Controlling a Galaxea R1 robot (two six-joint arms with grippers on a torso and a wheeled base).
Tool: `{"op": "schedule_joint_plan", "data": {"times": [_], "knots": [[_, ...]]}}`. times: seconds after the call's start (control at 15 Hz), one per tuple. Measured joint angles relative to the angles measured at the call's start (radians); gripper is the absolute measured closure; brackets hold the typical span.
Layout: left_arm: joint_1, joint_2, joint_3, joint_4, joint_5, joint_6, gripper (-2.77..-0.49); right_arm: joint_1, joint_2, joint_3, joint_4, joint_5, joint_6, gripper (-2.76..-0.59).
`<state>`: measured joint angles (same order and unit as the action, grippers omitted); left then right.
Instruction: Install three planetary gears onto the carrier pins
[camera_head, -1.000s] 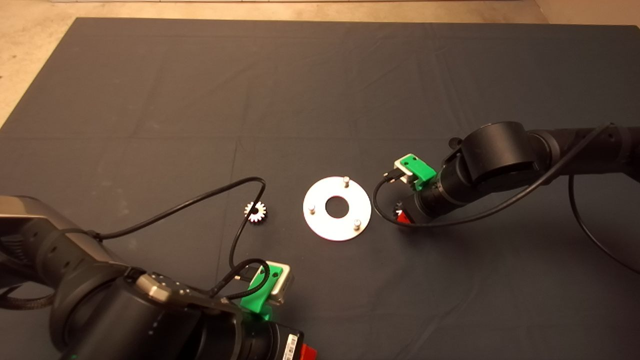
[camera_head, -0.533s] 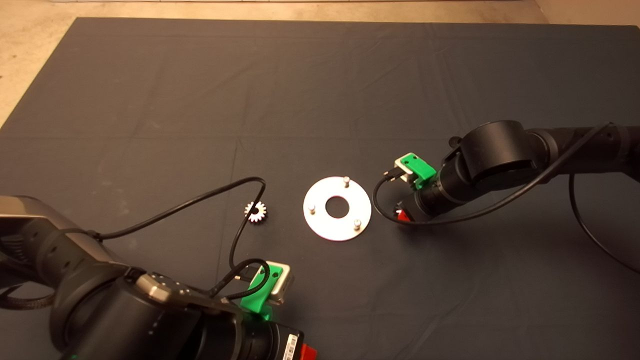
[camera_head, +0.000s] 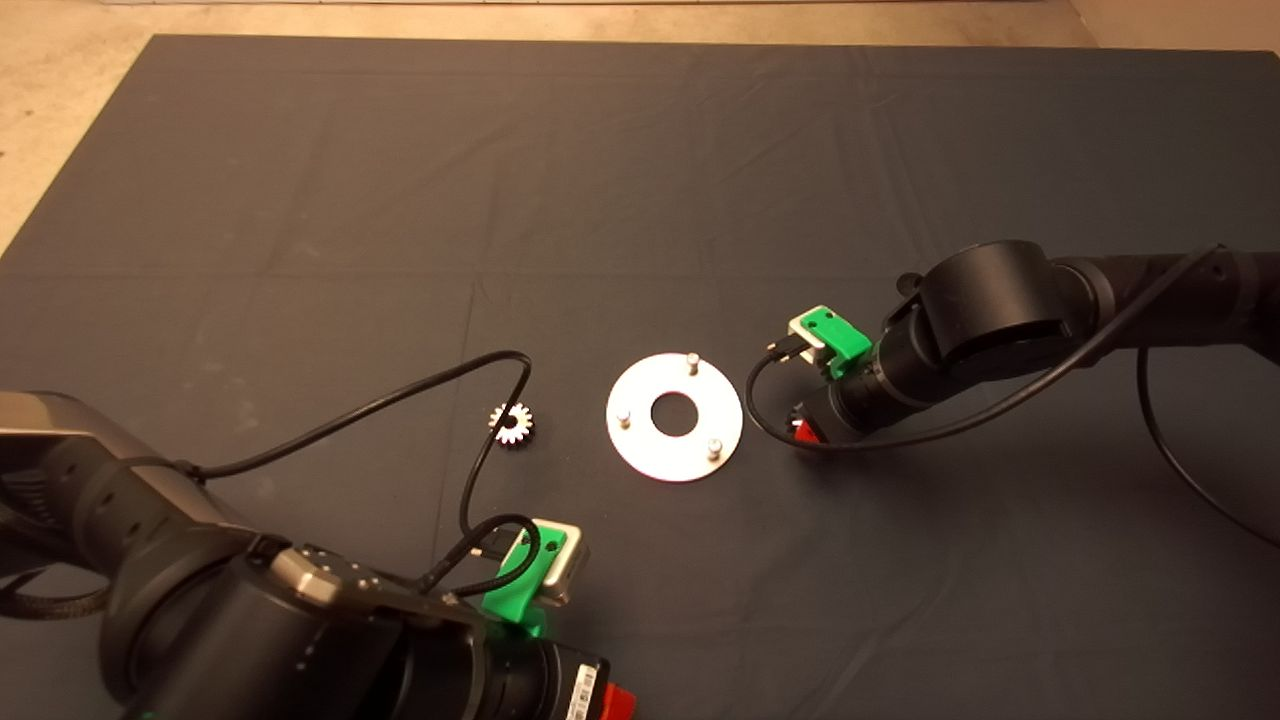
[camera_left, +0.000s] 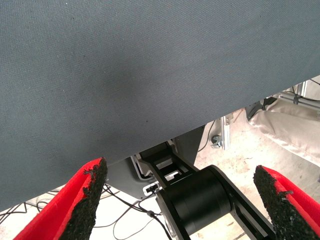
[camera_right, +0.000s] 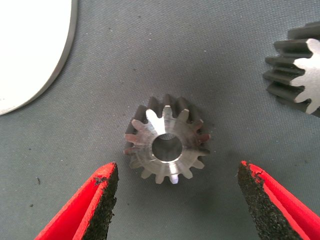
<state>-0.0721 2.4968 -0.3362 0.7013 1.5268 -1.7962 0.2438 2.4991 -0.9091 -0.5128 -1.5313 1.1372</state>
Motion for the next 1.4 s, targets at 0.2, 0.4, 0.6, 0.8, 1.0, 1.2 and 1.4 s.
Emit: {"op": "schedule_joint_plan", "data": {"times": [0.2,0.4,0.6,0.8,1.0,1.2,1.4], "knots": [[0.000,0.000,0.000,0.000,0.000,0.000,-2.08,0.000,0.000,-0.001,0.000,0.000,0.000,-1.76],[0.000,0.002,0.000,0.001,0.000,0.000,-2.08,0.000,0.000,-0.005,-0.001,0.000,0.000,-1.76],[0.000,0.003,0.000,0.003,0.000,0.000,-2.08,-0.001,0.000,-0.013,-0.005,0.000,0.000,-1.76],[0.000,0.003,0.000,0.003,0.000,0.000,-2.08,-0.003,0.000,-0.022,-0.006,0.000,0.000,-1.71],[0.000,0.003,0.000,0.003,0.000,0.000,-2.08,-0.003,0.000,-0.033,-0.006,0.006,0.000,-1.69],[0.000,0.003,0.000,0.003,0.000,0.000,-2.08,-0.003,0.003,-0.037,-0.006,0.007,0.000,-1.57],[0.000,0.009,0.000,0.004,0.000,0.000,-2.08,-0.003,0.003,-0.039,-0.006,0.008,0.000,-1.57]]}}
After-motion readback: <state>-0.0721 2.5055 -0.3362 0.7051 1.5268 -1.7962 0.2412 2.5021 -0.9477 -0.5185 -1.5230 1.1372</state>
